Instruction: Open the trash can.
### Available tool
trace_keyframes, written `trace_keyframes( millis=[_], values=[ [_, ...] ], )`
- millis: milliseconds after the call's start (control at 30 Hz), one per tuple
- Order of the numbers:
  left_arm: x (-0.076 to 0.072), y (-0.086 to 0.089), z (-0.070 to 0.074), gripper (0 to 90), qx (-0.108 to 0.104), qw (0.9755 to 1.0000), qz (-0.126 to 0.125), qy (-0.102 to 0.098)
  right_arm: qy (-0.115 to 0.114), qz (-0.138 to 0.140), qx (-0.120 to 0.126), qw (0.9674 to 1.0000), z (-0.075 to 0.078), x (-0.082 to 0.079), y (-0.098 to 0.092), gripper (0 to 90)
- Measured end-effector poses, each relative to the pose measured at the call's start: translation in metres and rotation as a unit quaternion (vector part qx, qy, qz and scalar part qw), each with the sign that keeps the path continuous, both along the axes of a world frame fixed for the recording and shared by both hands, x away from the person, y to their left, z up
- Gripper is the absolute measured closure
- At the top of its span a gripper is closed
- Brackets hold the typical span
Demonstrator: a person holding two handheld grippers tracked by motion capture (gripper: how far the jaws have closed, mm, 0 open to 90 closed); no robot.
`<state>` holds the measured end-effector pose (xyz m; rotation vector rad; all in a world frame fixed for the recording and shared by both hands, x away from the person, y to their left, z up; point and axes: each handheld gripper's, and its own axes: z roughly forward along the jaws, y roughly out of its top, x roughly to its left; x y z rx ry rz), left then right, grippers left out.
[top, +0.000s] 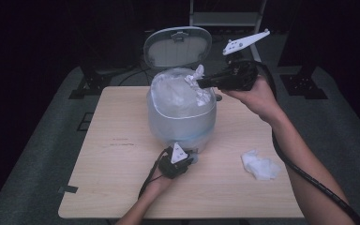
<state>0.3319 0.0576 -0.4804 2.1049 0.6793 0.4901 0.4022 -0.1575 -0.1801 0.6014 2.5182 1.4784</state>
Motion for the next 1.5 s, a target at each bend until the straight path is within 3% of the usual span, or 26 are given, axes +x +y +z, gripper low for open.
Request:
trace_keyframes(
  millis=[1067, 1233, 1500],
  values=[
    [0.000, 0.000, 0.000, 75.9, 0.000, 1.0000, 0.000, 0.001, 0.014, -0.003, -0.021, 0.9997, -0.015, 0.024, 0.034, 84.1],
    [0.000, 0.000, 0.000, 75.9, 0.000, 1.0000, 0.000, 0.001, 0.018, -0.015, -0.025, 0.9994, -0.019, 0.027, 0.039, 74.8],
    [0.000, 0.001, 0.000, 75.9, 0.000, 1.0000, 0.000, 0.002, 0.023, -0.018, -0.031, 0.9991, -0.023, 0.030, 0.041, 71.2]
  ],
)
